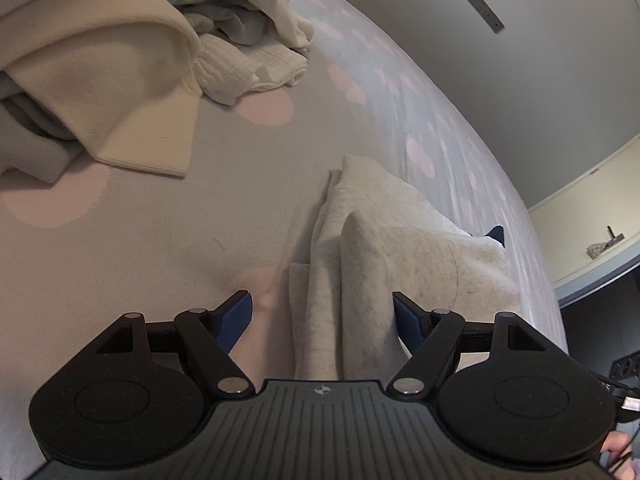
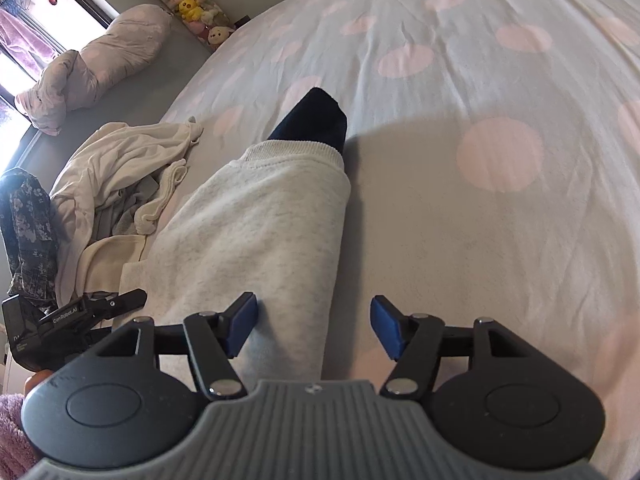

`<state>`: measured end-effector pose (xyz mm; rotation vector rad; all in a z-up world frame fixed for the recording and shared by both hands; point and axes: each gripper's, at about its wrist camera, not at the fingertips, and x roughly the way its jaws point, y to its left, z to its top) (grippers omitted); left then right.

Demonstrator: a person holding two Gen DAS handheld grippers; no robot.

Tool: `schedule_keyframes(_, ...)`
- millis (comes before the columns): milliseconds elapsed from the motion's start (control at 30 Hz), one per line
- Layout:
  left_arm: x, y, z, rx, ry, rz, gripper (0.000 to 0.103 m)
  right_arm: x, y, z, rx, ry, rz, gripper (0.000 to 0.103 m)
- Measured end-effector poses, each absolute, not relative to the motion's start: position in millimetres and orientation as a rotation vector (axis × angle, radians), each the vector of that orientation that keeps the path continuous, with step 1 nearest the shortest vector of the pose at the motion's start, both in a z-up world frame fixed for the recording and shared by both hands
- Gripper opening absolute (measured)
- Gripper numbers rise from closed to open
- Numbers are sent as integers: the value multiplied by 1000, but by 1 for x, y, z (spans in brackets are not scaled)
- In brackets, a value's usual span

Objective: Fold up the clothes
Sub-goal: 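Grasp the sweatshirt bundle with both grippers and lift it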

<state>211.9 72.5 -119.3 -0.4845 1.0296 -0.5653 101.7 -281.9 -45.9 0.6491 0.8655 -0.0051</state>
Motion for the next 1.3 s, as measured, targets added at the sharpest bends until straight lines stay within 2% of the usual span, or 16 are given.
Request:
schedule_keyframes(67,214,68,-121,-481,1036,-597,70,111,-283,-53,665,881,2,68)
schedule_keyframes(133,218,64,-124,-495,1048,-640,60,118,-283,-59,679,892,10,70)
schedule_keyframes(300,232,57,-131,-516,1103,-718,56,133,-285,-67,700,902,42,75)
schedule_keyframes(500,252,50,-136,-543,1204,-792,43,149,-291,-76,739,902,82,76)
schedule_keyframes(533,255,48,-137,-547,1216,-801,40,153,-290,-76,749,898,88,72)
schedule_keyframes(567,256,46,-137,-543,1223,-802,39,156,-290,-78,762,891,96,63)
schedule_keyframes(700,252,44,-131,-511,1222,-796,31,162,-294,-84,838,879,100,54)
schedule_keyframes(867,243,43,-116,-486,1196,-774,24,152,-296,-74,872,837,131,32)
schedule_keyframes(1033,232,40,-90,-457,1158,-754,22,140,-286,-47,808,784,154,26)
schedule_keyframes(1300,203,21,-40,-444,1049,-783,22,103,-289,8,727,660,189,24)
